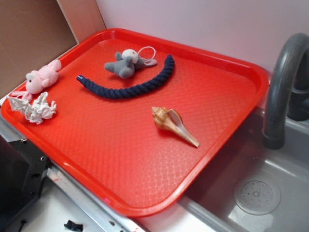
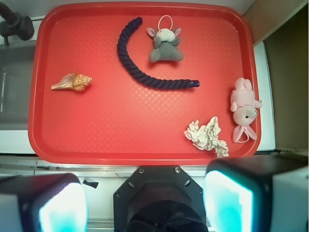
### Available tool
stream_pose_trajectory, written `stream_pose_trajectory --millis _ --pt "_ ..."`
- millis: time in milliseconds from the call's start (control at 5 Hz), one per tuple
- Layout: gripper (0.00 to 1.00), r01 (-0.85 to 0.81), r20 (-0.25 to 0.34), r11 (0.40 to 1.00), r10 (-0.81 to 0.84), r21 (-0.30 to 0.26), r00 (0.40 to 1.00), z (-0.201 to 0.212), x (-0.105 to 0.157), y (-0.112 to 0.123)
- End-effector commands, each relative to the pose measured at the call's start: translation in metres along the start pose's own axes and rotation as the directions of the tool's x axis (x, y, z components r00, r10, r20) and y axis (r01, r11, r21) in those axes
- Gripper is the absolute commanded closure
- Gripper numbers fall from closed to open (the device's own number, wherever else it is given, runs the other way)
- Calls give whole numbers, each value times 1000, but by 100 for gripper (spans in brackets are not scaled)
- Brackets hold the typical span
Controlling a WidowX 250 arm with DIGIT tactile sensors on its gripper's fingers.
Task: Grab the white paper.
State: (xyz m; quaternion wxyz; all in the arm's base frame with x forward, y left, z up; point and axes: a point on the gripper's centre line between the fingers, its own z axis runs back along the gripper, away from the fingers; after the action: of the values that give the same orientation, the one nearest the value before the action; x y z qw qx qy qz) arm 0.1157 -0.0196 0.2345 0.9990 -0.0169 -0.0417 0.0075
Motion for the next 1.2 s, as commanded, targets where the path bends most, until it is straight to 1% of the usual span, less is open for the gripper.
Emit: stream_pose_trajectory --millis 0,200,400,600,800,1000 --pt "0 0 0 1000 0 0 1000 0 0 0" --pt "0 -243 100 970 241 13 965 -18 2 13" --pt "0 -474 155 880 468 5 870 -33 6 13" --pt "0 -676 191 737 660 26 727 -69 9 31" --pt "0 -834 184 546 815 77 550 -107 14 55" --pt "0 -925 196 357 905 132 377 -132 11 74"
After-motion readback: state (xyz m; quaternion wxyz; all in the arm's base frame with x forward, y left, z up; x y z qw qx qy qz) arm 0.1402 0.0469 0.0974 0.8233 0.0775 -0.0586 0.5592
